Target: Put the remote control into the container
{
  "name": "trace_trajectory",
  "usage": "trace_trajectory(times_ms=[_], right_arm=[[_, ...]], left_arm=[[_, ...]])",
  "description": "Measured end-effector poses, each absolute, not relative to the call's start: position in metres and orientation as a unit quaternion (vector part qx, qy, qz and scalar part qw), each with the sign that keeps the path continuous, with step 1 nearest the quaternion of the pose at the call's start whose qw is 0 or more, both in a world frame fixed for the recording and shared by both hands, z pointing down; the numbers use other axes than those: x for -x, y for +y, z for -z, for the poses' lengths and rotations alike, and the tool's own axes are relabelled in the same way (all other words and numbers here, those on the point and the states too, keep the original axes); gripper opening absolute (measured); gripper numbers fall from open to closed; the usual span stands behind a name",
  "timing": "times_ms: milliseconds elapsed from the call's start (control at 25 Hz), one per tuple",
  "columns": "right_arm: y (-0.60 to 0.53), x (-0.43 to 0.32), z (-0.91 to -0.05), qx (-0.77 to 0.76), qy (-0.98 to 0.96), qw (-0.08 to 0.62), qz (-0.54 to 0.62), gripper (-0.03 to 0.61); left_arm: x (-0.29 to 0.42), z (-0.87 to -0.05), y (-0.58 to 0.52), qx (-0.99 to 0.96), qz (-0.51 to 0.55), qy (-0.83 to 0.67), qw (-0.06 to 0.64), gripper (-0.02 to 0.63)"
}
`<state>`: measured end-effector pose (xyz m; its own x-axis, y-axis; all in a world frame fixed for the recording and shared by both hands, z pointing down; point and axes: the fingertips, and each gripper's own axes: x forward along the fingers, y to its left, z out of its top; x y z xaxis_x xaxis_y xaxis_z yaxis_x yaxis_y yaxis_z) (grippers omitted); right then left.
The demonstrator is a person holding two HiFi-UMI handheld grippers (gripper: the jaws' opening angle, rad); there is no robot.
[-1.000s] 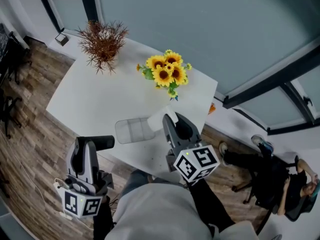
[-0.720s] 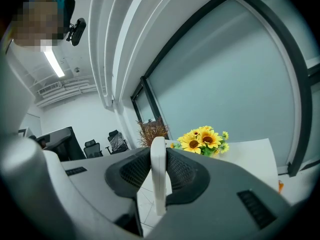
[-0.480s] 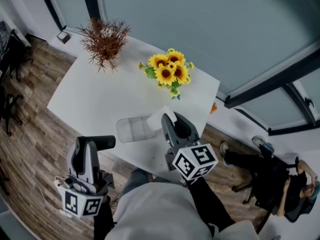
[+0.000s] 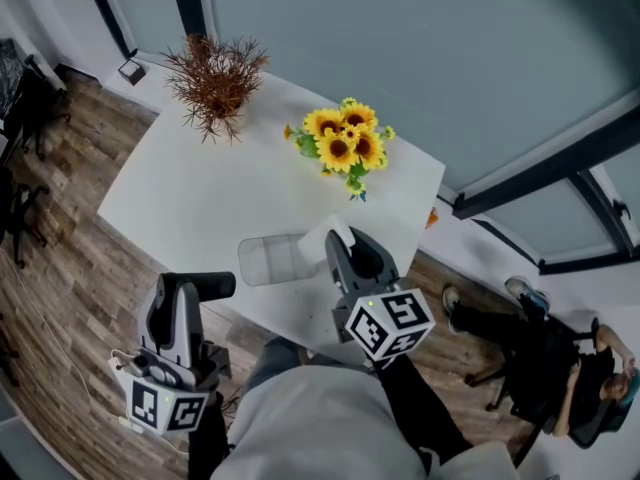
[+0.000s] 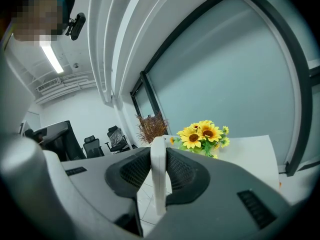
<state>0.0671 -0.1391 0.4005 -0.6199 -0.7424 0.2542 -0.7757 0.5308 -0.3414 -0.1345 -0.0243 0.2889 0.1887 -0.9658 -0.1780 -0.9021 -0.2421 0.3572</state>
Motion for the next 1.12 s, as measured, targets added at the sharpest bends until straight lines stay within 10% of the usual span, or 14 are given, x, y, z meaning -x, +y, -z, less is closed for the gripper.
trace_trajectory(times_ms=[1120], right_arm=[[-0.138,-0.057,-0.426,-0.427,-0.871,0.066,-0.233,0.092]], left_arm=[[0.137,-0.296,-0.028,-0.763,0.181,-0.614,0.095,0.089]])
